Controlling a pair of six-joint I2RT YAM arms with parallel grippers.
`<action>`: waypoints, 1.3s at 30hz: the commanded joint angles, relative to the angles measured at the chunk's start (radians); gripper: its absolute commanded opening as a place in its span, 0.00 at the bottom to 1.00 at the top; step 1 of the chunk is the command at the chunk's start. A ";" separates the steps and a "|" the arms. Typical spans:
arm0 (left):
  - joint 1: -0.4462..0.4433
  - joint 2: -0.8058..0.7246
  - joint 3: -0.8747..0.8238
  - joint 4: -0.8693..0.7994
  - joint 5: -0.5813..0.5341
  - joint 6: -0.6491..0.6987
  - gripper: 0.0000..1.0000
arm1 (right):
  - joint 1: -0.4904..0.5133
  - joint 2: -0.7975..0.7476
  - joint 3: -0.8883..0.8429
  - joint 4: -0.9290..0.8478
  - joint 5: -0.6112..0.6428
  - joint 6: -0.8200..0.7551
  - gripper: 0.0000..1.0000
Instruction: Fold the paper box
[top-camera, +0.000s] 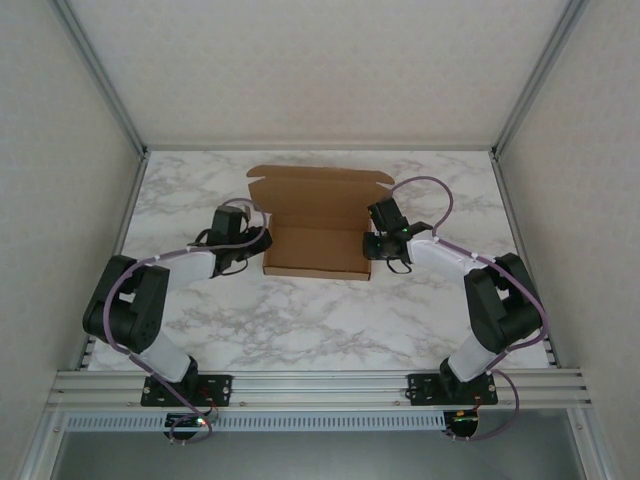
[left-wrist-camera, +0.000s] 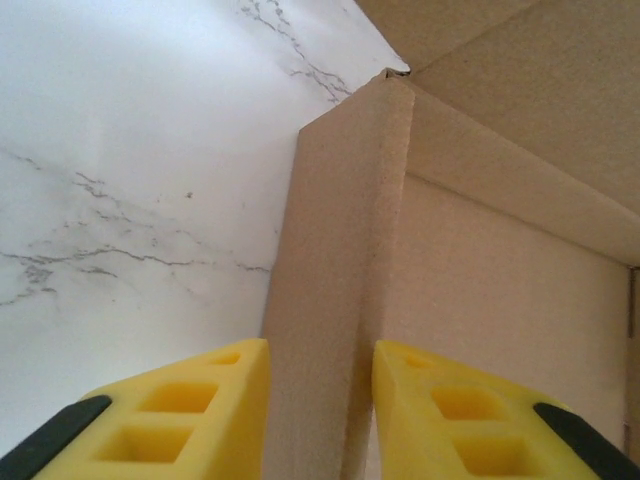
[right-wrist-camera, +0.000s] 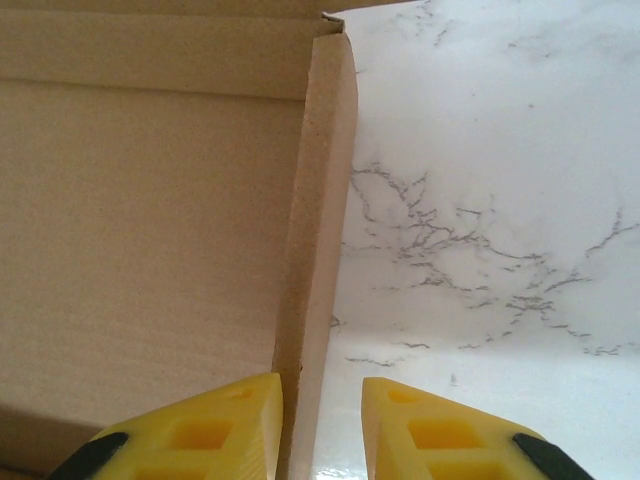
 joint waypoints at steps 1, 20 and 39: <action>-0.061 0.059 -0.022 -0.238 -0.227 0.039 0.32 | 0.002 0.018 -0.014 -0.151 0.023 -0.018 0.28; 0.012 -0.425 0.056 0.035 -0.190 0.249 0.78 | -0.048 -0.588 -0.196 0.337 -0.004 -0.268 0.71; 0.276 -0.030 0.111 0.518 0.019 -0.189 0.75 | -0.248 -0.301 -0.139 0.459 -0.370 -0.660 0.71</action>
